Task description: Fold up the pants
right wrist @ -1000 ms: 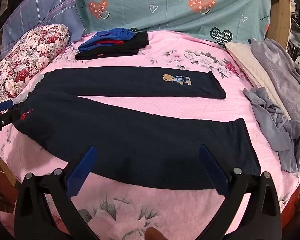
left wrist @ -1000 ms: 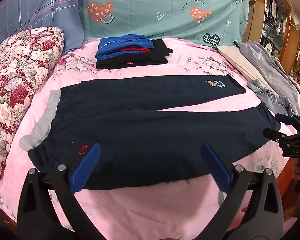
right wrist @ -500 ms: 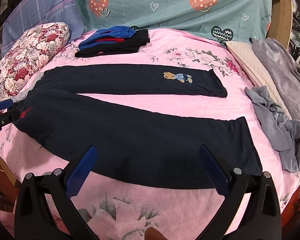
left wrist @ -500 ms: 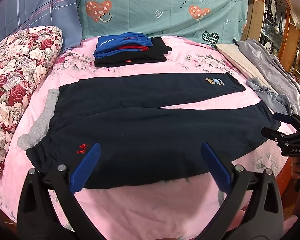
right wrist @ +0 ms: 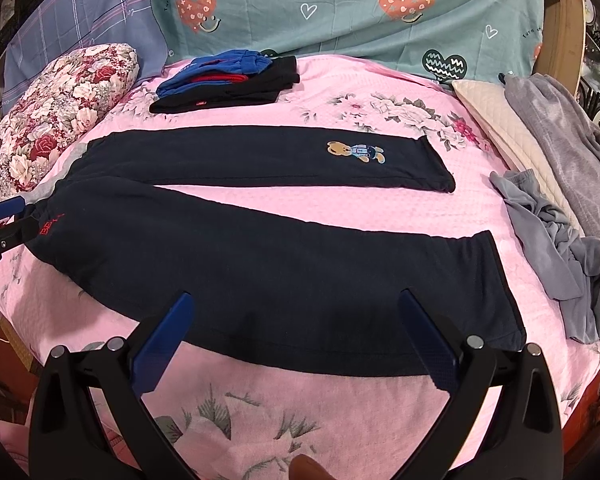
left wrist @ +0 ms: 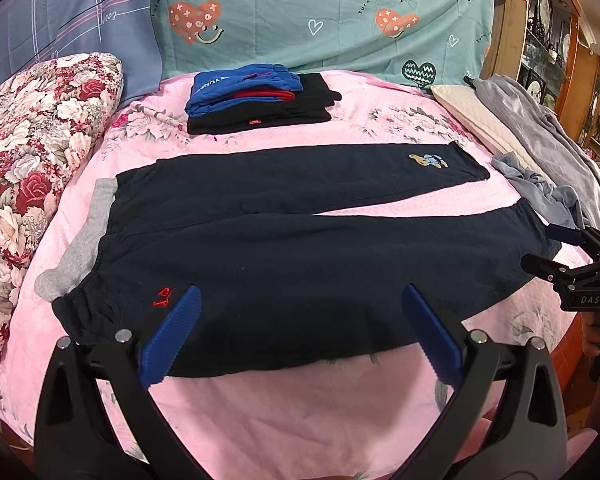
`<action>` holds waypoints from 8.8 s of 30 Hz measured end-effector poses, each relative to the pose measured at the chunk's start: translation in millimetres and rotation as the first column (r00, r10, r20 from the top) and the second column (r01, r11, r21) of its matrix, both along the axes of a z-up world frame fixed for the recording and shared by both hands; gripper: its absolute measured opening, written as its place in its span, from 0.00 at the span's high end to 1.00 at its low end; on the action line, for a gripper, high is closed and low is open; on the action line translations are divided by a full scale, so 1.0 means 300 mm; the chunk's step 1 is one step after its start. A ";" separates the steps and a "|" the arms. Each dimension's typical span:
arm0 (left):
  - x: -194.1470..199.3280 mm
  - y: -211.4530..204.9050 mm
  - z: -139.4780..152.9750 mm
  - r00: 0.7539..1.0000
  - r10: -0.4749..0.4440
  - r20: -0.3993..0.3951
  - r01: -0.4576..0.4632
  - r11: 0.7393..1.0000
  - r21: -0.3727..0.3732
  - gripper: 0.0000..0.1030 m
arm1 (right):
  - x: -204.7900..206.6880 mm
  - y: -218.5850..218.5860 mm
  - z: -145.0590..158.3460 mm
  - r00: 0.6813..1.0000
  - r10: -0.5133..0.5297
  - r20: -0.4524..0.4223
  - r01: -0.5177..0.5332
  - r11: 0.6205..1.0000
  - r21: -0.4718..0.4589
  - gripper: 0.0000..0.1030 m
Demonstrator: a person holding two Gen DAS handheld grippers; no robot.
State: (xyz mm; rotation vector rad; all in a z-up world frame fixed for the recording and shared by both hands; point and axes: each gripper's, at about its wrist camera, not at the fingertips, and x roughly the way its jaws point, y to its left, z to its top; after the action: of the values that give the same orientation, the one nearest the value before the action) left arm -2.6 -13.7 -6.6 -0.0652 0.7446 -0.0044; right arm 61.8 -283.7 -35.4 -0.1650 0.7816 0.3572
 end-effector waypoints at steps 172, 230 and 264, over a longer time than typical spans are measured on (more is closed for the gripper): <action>0.492 -0.115 -0.202 0.569 -0.727 -0.384 0.626 0.686 -0.370 0.86 | 0.847 0.015 0.193 0.905 0.418 -0.076 -0.425 0.891 -0.158 0.96; 0.174 -0.258 -0.196 0.706 -0.699 -0.111 0.677 0.713 -0.183 0.60 | 0.293 -0.414 0.394 0.996 -0.035 -0.084 0.082 0.751 0.656 0.92; 0.092 -0.061 -0.058 0.907 -0.420 0.033 0.421 0.904 -0.072 0.21 | 0.081 -0.504 -0.010 0.973 -0.167 -0.157 0.229 0.744 0.627 0.59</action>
State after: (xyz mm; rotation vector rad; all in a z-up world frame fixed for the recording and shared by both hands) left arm 25.1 -31.9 -23.9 0.0232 0.7299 -0.4478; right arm 86.0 -434.8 -38.3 0.5904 0.7175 0.4141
